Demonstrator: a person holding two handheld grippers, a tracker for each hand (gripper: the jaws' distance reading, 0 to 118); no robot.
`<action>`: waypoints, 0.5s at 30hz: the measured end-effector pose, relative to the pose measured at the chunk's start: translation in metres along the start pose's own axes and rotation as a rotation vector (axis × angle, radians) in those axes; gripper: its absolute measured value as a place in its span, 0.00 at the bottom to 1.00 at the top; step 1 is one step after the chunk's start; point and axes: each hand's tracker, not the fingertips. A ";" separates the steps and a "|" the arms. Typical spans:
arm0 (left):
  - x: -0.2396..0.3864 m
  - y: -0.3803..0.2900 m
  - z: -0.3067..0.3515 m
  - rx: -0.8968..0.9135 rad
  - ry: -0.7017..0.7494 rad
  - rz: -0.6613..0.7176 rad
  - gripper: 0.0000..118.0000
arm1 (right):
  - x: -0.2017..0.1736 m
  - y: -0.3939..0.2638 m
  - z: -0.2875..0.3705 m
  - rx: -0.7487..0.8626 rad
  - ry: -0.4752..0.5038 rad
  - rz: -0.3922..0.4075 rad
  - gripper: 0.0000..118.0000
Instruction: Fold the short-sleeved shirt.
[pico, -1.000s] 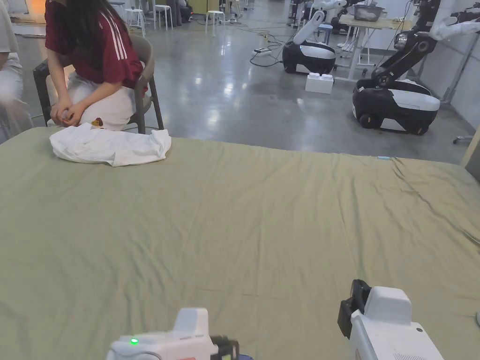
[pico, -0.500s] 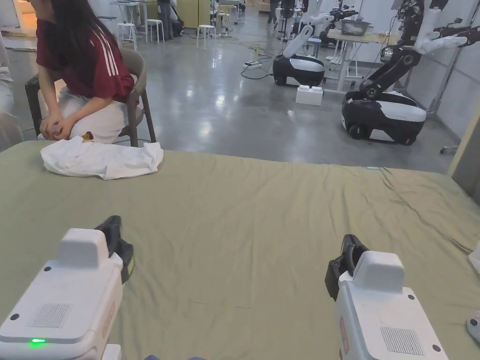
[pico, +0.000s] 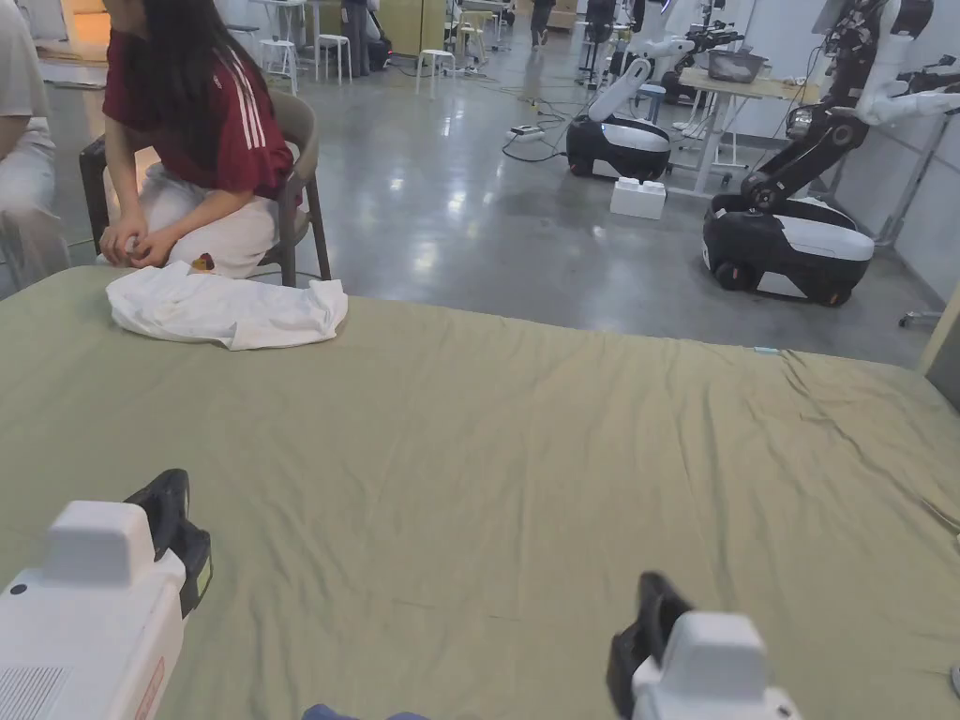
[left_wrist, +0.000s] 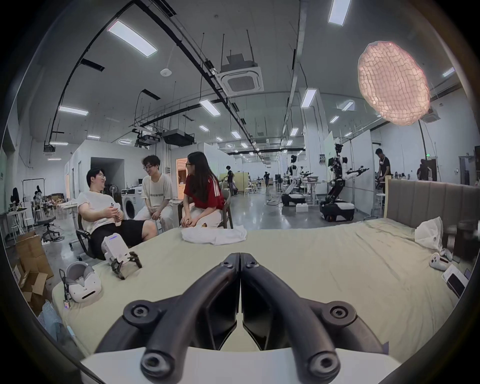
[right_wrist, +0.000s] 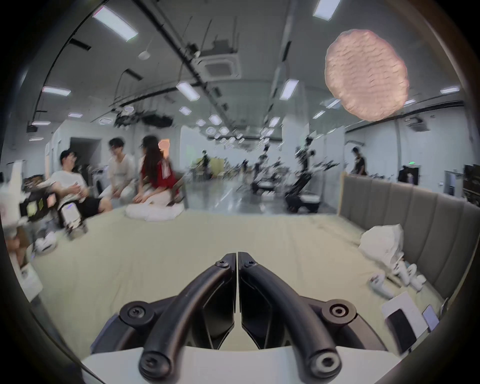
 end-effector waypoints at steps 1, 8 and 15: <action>-0.005 -0.006 0.002 -0.014 0.001 0.003 0.01 | -0.013 -0.016 0.001 -0.047 0.042 0.011 0.00; -0.031 -0.044 0.015 -0.160 0.002 0.060 0.01 | -0.076 -0.103 -0.012 -0.271 0.182 0.071 0.00; -0.050 -0.076 0.020 -0.364 -0.134 0.131 0.06 | -0.070 -0.149 -0.048 -0.420 0.094 0.017 0.00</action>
